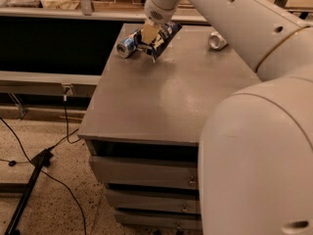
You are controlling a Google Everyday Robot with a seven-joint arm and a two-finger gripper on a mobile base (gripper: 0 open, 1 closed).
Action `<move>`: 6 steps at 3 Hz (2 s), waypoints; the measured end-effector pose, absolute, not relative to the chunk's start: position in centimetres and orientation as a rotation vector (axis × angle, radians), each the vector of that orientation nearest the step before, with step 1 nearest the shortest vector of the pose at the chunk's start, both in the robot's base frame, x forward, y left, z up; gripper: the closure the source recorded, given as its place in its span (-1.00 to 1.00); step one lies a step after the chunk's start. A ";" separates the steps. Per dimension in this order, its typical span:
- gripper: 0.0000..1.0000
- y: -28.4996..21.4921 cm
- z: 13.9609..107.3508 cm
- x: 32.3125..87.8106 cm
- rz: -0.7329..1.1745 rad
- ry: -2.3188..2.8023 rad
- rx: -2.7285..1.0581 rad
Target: Move blue chip bag near redbull can
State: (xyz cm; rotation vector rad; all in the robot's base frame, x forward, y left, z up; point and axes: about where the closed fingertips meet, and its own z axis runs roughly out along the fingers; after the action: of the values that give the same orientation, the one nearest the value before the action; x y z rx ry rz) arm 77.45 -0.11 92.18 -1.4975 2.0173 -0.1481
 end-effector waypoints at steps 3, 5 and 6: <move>0.00 -0.3 89.2 78.8 -0.160 2.081 -1.458; -0.92 -0.2 88.3 78.8 -0.159 2.098 -1.448; -1.00 -0.1 88.1 78.8 -0.158 2.099 -1.450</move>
Offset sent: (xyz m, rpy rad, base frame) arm 0.0179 -0.0023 -0.0207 -0.0145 0.0092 -0.0522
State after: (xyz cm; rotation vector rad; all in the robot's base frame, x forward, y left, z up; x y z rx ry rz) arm 78.82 -0.12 88.12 -1.4499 2.0994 -0.1576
